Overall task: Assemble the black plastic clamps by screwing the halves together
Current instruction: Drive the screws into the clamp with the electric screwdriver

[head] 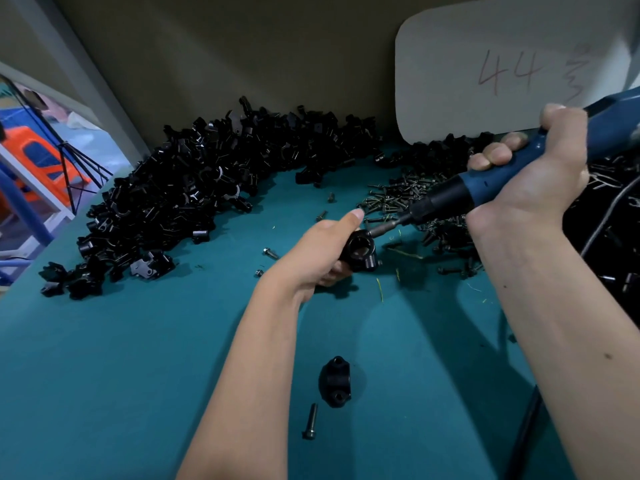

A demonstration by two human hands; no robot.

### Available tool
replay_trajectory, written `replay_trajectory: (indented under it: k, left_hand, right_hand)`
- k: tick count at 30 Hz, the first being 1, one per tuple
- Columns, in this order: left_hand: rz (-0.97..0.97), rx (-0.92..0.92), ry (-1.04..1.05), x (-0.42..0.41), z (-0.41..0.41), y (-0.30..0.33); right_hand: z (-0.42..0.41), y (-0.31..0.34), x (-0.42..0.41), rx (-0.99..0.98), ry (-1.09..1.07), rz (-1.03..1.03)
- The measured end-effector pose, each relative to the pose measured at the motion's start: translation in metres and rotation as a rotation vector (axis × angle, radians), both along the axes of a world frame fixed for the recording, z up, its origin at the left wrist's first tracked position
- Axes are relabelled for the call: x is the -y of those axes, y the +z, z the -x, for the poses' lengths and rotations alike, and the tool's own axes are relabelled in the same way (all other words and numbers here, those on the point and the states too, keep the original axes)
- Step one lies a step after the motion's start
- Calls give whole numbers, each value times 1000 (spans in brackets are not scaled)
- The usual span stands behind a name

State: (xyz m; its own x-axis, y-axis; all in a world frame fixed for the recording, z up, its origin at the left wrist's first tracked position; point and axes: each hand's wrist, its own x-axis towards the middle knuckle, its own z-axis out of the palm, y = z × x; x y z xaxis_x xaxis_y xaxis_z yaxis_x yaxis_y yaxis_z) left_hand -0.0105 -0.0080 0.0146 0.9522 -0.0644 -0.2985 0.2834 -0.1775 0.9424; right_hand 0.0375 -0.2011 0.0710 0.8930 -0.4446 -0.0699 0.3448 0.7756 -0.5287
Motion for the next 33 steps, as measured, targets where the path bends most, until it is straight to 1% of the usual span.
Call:
replay_trajectory:
  k: [3,6,8,15,27,33]
  left_hand:
    - [-31,76,-15,2,0,0]
    - [34,159,10,0,-2,3]
    - [36,178,31,-5,-3,2]
    - [30,176,6,-8,-2,-3]
    - [127,165,-3,-10,-4,-6]
    - [70,200,14,-5,-4,-6]
  right_hand:
    - [1,-2,0,-11,-16,-2]
    - [2,-3,0,-34,-52,3]
    - [3,-3,-1,-37,-62,8]
    - [7,-3,-7,-7,-12,48]
    - [7,-2,-7,0,24,67]
    - [8,-1,-8,27,27,85]
